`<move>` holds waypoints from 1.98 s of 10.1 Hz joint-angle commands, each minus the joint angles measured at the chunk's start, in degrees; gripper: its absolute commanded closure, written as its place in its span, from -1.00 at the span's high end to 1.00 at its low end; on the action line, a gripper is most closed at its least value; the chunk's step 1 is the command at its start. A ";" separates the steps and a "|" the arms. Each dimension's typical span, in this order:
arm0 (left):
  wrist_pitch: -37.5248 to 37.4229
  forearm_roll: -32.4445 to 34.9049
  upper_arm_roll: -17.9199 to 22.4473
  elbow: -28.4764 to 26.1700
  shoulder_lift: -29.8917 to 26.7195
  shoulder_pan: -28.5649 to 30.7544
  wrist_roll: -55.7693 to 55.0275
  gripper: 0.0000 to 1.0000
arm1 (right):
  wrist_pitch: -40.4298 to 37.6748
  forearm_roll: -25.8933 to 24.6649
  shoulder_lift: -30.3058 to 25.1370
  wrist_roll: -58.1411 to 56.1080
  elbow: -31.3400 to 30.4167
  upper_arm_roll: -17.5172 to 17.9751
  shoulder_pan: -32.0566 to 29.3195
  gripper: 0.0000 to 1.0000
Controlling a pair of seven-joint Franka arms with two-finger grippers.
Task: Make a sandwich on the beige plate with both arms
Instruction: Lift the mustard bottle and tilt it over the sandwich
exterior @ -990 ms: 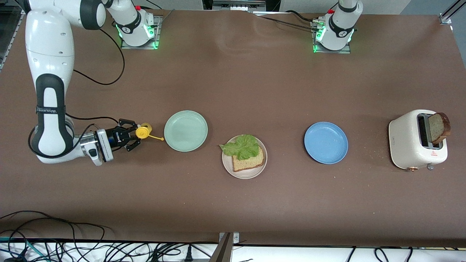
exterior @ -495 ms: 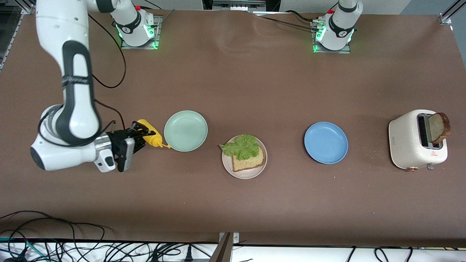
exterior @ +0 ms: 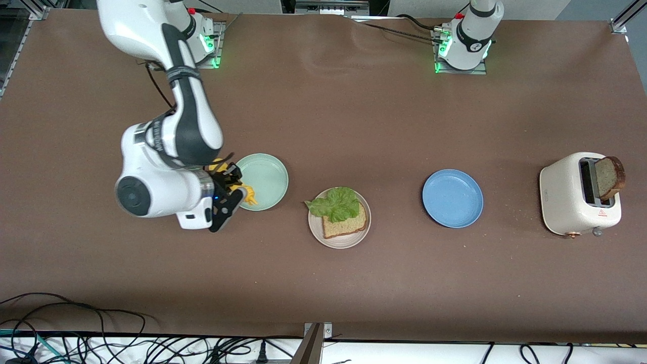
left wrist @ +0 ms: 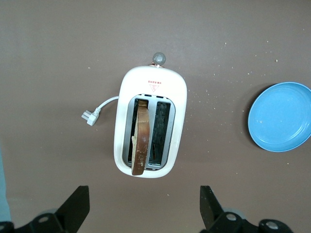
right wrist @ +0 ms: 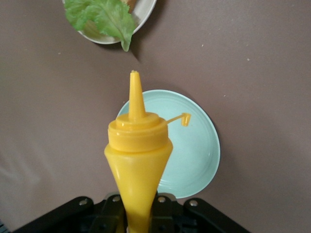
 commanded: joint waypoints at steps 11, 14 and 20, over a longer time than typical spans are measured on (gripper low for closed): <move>-0.04 -1.38 -0.19 -0.52 2.05 -0.15 0.18 1.00 | 11.90 -41.45 4.79 10.07 1.83 -0.18 23.53 -1.00; 1.36 -0.24 -0.19 -0.95 4.07 -0.59 -0.18 1.00 | 11.73 -47.79 5.32 8.67 1.83 -0.18 26.00 -1.00; 10.66 0.90 -0.10 -11.65 2.50 -0.50 -3.59 1.00 | 11.38 -45.54 4.36 6.82 1.92 -0.71 23.47 -1.00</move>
